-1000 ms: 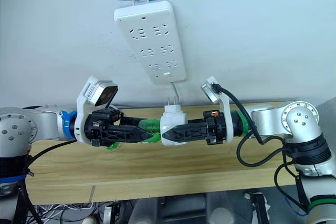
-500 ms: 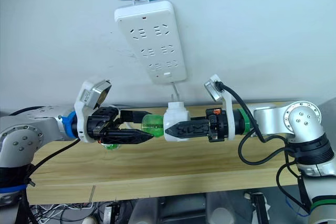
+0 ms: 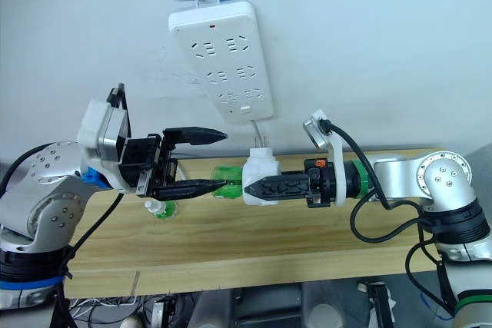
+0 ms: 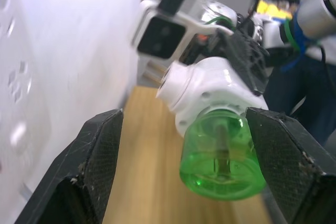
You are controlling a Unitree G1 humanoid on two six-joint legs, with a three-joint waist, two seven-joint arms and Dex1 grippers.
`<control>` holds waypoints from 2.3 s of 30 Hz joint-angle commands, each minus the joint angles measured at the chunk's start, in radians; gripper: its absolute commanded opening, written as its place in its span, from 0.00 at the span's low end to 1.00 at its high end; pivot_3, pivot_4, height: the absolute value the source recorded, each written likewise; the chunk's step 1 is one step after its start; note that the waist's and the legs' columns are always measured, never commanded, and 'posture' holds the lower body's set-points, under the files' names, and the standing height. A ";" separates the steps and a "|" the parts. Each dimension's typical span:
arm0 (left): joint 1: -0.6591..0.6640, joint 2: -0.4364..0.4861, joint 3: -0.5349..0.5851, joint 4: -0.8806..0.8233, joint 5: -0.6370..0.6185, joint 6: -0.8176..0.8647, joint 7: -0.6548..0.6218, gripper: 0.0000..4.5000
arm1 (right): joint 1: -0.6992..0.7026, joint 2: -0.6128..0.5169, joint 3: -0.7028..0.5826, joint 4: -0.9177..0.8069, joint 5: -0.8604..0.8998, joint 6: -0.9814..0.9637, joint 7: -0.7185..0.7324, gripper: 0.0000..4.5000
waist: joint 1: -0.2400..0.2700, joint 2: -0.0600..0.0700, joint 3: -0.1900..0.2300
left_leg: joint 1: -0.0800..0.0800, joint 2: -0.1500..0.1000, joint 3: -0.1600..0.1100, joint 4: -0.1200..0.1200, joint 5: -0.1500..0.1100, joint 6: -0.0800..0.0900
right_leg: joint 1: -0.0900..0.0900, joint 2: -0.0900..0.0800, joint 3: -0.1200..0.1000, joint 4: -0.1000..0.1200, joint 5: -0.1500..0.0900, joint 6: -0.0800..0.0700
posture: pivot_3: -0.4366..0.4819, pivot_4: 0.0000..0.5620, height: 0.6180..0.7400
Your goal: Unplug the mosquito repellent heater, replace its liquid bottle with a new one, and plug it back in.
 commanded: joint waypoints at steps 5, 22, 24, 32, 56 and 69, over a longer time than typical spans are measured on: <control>0.033 -0.015 -0.002 -0.049 0.096 -0.192 -0.066 0.87 | 0.007 0.001 -0.041 -0.007 0.028 0.012 0.029 0.68 | 0.000 0.000 0.000 | 0.000 0.000 0.000 0.000 0.000 0.000 | 0.000 0.000 0.000 0.000 0.000 0.000 | 0.29 0.67 1.00; 0.054 -0.056 -0.042 0.073 0.308 -0.591 -0.105 0.87 | 0.010 0.017 -0.047 0.009 0.028 0.019 0.018 0.68 | 0.000 0.000 0.000 | -0.001 0.000 -0.001 0.000 0.000 0.000 | 0.000 0.000 -0.001 0.000 0.000 0.000 | 0.29 0.66 1.00; 0.050 -0.057 -0.053 0.076 0.308 -0.604 -0.105 0.87 | 0.007 0.021 -0.047 0.013 0.028 0.020 0.016 0.68 | 0.000 0.000 0.000 | -0.001 0.000 -0.001 0.000 0.000 0.000 | 0.000 0.000 -0.001 0.001 0.000 0.000 | 0.29 0.67 1.00; 0.024 -0.062 -0.083 0.087 0.314 -0.621 -0.090 0.87 | -0.001 0.032 -0.046 0.024 0.028 0.024 0.004 0.68 | -0.001 0.000 0.000 | -0.001 0.000 -0.001 0.000 0.000 0.000 | 0.000 0.000 -0.001 0.001 0.000 0.000 | 0.28 0.68 1.00; 0.070 0.063 -0.076 -0.014 0.084 -0.224 -0.106 0.50 | 0.011 0.017 -0.028 -0.004 0.028 0.024 -0.038 0.68 | -0.002 0.000 0.000 | -0.001 0.000 -0.002 0.000 0.000 0.000 | 0.000 0.000 -0.001 0.001 0.000 0.000 | 0.29 0.68 1.00; 0.052 0.116 -0.049 -0.061 -0.045 0.039 -0.065 0.50 | 0.016 -0.014 -0.023 -0.093 0.028 -0.039 -0.109 0.68 | -0.002 0.000 0.000 | -0.001 0.000 -0.002 0.000 0.000 0.000 | 0.000 0.000 -0.001 0.000 0.000 0.000 | 0.29 0.69 1.00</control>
